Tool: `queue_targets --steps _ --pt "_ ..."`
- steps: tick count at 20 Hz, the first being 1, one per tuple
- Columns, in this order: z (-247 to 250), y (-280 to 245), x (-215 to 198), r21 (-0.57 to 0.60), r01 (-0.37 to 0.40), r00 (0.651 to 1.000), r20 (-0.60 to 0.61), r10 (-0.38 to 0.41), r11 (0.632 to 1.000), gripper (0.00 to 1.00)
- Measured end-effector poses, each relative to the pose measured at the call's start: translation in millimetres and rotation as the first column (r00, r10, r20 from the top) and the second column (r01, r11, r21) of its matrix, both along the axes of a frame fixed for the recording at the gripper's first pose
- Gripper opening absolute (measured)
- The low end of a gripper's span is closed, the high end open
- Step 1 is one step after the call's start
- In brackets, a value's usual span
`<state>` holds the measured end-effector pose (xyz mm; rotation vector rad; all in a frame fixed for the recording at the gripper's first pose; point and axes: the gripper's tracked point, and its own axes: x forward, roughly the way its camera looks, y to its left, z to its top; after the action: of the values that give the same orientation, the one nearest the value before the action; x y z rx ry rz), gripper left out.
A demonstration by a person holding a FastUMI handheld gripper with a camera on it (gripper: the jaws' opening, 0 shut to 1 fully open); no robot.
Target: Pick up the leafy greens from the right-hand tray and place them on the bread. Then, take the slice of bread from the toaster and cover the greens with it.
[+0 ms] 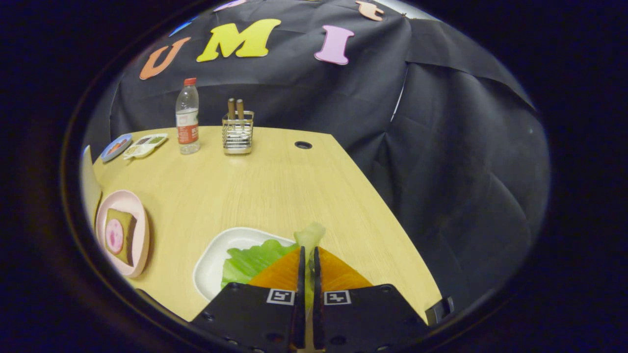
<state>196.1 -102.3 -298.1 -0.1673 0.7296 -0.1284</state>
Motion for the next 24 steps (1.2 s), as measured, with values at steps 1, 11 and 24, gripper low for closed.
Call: queue_targets --steps 1,11,24 --pt "-1.6 0.9 -1.2 0.002 -0.001 1.0 -0.002 0.001 1.0 0.06" --pt "55.7 46.3 -13.9 0.075 -0.073 0.991 0.114 0.064 0.994 0.01" --pt "112.9 144.3 -42.8 0.004 -0.228 0.95 0.219 0.222 0.974 0.01"
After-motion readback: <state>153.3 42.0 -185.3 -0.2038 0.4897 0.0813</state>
